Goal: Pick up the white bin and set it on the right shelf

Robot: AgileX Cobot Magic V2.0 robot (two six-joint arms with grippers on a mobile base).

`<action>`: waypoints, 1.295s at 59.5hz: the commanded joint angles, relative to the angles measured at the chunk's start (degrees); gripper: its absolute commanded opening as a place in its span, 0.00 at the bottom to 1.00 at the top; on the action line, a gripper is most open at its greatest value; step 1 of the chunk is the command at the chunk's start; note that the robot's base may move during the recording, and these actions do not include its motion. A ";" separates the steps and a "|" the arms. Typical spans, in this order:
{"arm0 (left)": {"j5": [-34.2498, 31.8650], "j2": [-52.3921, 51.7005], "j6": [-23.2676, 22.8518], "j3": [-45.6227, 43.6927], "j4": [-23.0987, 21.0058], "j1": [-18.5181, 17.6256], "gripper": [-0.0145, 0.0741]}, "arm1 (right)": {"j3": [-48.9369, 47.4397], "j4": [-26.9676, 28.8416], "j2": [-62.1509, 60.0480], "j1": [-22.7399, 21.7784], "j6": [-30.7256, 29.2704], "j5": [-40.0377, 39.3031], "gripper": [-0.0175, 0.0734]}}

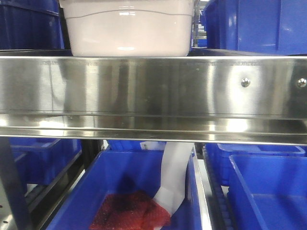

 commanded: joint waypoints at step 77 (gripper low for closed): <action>-43.67 -56.07 2.24 45.71 -2.59 -4.17 0.02 | 37.72 -1.07 -45.22 -0.35 0.51 -31.06 0.27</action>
